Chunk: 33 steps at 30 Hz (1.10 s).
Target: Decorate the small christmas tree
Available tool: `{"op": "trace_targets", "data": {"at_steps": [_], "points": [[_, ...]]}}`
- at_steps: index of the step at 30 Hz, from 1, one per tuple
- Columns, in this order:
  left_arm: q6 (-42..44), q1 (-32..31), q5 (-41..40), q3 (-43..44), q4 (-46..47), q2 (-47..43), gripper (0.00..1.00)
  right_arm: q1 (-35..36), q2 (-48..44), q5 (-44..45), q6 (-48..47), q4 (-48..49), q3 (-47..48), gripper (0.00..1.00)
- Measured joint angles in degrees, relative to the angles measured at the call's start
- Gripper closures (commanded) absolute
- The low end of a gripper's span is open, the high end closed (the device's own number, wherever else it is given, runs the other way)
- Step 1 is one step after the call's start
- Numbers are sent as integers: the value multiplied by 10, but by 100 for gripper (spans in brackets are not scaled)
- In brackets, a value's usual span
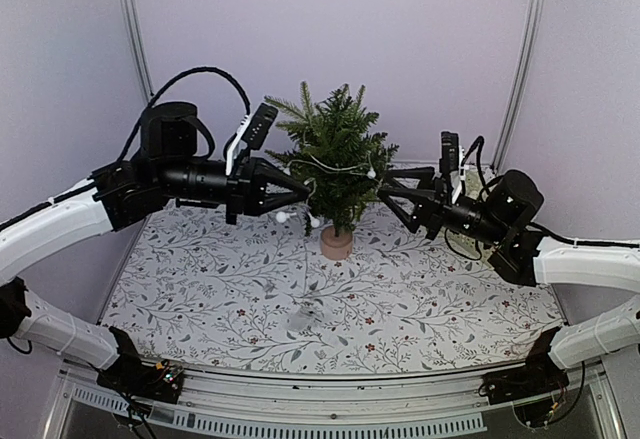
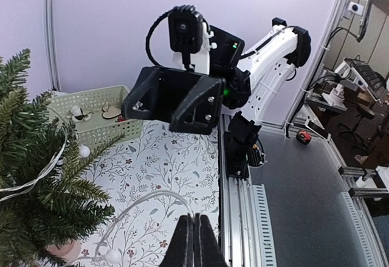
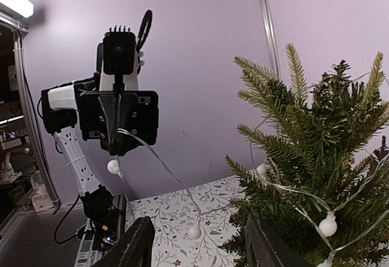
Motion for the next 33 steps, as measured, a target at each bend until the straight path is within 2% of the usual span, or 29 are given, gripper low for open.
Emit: {"op": "trace_targets", "data": {"at_steps": [5,16,24,29,33], "points": [[2,-6,-2,11,19,46,100,42,17,0,10,54,-48,34],[2,-29,-2,43,56,67,100,112,150,23,-13,183,-107,33],[2,-32,-3,43,59,68,100,124,263,32,-32,265,-105,36],[3,-33,-2,43,59,68,100,156,299,31,-40,294,-87,38],[4,-33,-2,43,66,68,100,174,320,34,-49,315,-65,48]]}}
